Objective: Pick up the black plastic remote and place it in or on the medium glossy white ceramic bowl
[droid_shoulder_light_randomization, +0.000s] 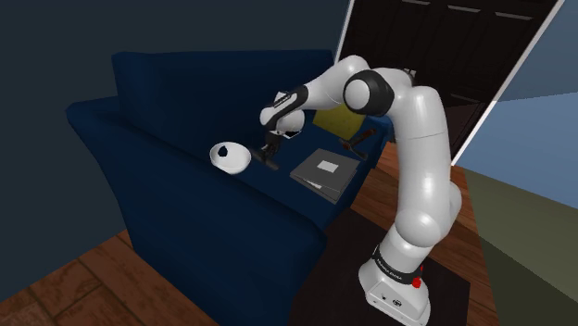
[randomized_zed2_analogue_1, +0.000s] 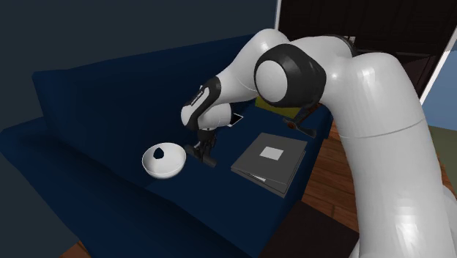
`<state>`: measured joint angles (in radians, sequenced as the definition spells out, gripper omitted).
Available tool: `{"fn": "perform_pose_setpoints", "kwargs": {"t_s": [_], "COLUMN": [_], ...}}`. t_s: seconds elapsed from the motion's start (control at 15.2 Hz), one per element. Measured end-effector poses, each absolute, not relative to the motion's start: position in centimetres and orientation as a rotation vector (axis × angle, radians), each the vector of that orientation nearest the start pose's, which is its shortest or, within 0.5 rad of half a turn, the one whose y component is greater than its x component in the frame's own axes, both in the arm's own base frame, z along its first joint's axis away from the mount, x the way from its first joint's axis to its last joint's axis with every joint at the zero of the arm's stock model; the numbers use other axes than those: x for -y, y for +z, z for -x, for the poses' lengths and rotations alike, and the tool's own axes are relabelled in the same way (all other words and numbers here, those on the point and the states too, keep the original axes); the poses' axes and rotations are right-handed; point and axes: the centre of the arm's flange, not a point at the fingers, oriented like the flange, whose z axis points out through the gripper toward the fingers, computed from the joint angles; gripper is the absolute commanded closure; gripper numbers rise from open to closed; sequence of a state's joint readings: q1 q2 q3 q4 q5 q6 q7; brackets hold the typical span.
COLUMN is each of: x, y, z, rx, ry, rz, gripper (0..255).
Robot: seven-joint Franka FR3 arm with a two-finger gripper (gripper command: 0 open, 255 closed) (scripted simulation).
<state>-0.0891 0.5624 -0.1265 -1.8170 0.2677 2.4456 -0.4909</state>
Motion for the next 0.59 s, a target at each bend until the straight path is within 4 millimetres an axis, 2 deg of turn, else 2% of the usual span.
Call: {"fn": "perform_pose_setpoints", "kwargs": {"t_s": [0.59], "x": [13.3], "y": [28.4], "z": [-64.5], "rx": [0.150], "ry": [-0.167], "rz": [3.054], "gripper": [255]}}
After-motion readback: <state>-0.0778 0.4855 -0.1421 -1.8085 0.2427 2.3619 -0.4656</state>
